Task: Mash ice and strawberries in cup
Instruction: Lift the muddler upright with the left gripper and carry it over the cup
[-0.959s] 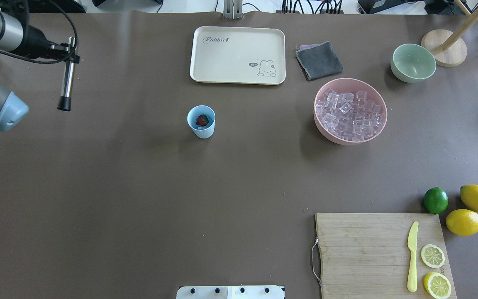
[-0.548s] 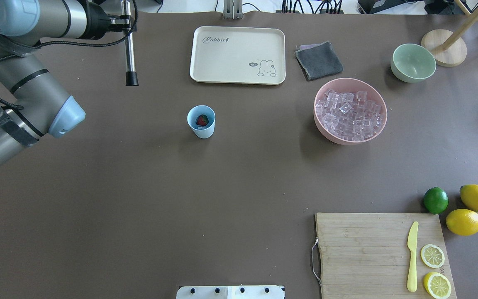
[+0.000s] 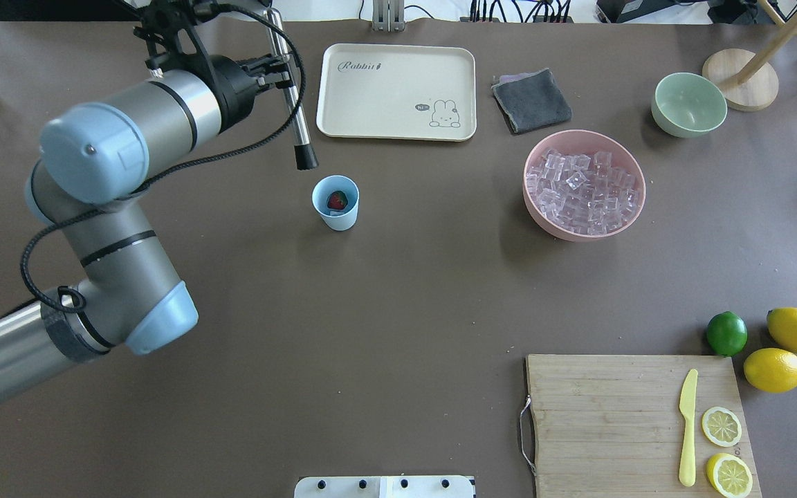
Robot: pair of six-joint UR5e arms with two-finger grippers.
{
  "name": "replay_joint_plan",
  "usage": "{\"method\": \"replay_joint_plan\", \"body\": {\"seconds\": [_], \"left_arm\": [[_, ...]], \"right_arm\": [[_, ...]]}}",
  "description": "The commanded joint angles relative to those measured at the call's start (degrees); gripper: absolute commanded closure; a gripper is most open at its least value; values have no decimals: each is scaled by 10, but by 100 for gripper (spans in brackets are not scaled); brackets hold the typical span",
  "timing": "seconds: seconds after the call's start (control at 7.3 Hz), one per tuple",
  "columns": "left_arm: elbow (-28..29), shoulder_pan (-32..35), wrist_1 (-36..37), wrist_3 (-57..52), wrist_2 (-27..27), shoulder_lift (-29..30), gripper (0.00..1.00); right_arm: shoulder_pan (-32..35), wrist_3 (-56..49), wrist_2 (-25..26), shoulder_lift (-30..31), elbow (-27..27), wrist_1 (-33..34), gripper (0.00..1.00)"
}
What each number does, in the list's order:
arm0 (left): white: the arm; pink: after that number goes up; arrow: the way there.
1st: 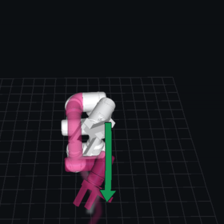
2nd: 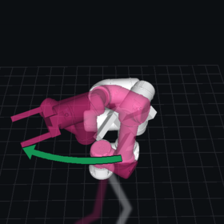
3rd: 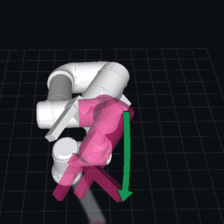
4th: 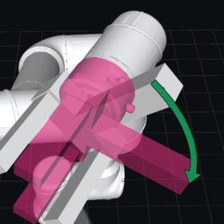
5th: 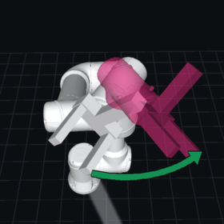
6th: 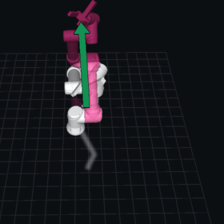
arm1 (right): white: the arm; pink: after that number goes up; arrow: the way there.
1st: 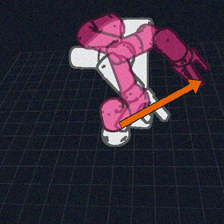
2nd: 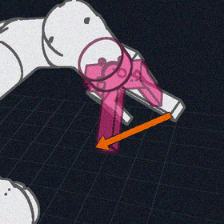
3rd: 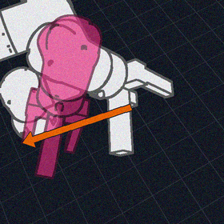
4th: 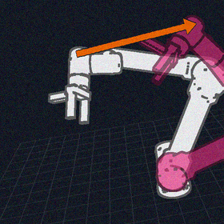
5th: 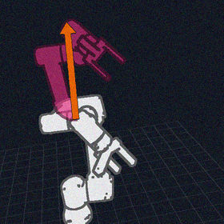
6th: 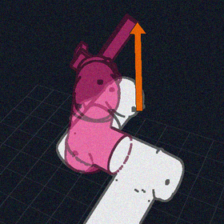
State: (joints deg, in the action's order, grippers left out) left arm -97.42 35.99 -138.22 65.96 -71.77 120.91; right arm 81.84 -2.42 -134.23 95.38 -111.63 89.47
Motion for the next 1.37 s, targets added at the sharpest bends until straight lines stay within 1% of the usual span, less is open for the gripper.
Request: {"method": "replay_joint_plan", "body": {"seconds": [0.0, 0.27, 0.41, 0.55, 0.68, 0.82, 0.96, 1.23], "left_arm": [[36, -39, -23, 7, 56, 5, 100], [37, -34, -22, 7, 62, 8, 100], [32, -34, -21, 5, 92, 18, 100], [42, -36, -21, 6, 129, 13, 100], [45, -39, -16, 5, 145, 14, 100], [57, -39, -16, 5, 146, 12, 100], [72, -43, -16, 5, 165, 16, 100], [72, -55, -20, 5, 170, 13, 100]], "right_arm": [[1, 0, -1, -1, -1, 0, 1], [1, 0, -1, 3, -5, 0, 1], [1, 0, -1, 7, -12, 0, 1], [1, 0, -2, 16, -23, -1, 1], [1, 0, -3, 17, -24, 0, 1], [1, 0, -4, 17, -24, -1, 1], [1, -1, -2, 17, -18, 0, 1], [1, -2, -2, 12, -12, -1, 1]]}}
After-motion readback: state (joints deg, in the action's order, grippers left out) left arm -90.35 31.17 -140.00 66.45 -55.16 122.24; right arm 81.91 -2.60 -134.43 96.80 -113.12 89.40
